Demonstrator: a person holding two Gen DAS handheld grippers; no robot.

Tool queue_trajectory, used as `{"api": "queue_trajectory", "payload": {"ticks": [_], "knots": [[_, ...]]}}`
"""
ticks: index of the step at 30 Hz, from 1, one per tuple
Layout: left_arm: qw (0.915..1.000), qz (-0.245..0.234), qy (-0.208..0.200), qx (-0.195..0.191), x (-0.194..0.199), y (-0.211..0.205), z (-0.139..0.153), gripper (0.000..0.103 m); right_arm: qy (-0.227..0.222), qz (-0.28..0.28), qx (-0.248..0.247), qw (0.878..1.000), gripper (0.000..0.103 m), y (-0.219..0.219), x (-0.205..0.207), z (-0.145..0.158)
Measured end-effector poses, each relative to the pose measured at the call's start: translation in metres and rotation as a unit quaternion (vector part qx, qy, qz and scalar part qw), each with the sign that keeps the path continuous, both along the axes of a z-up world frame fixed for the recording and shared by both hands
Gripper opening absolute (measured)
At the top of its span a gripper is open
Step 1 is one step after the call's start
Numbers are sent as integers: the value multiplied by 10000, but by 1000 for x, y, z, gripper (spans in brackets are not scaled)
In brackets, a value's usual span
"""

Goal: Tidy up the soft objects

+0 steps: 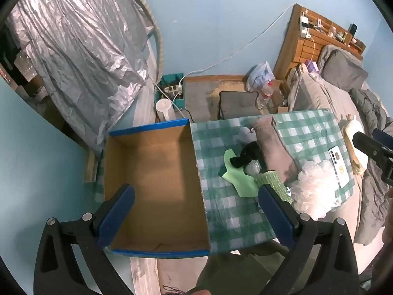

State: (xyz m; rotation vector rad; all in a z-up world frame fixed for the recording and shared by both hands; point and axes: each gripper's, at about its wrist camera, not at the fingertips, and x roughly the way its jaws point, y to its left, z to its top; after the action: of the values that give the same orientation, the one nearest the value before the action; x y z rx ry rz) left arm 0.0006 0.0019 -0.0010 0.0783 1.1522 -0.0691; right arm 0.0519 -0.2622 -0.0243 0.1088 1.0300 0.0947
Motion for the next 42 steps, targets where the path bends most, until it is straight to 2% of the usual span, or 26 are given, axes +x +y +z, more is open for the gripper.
{"api": "queue_trajectory", "payload": {"ticks": [7,12,42], "knots": [[10000,86,-9,-47,7,9,1,101,-4,-12,7,10000,100,1,2,-1],[9999,96,-90,65,2,-1,4,101,-9,-28,3,10000,100,1,4,0],[9999,70,15,99,6,-16,-6,101,51,19,-12,10000,100,-1,12,-6]]}}
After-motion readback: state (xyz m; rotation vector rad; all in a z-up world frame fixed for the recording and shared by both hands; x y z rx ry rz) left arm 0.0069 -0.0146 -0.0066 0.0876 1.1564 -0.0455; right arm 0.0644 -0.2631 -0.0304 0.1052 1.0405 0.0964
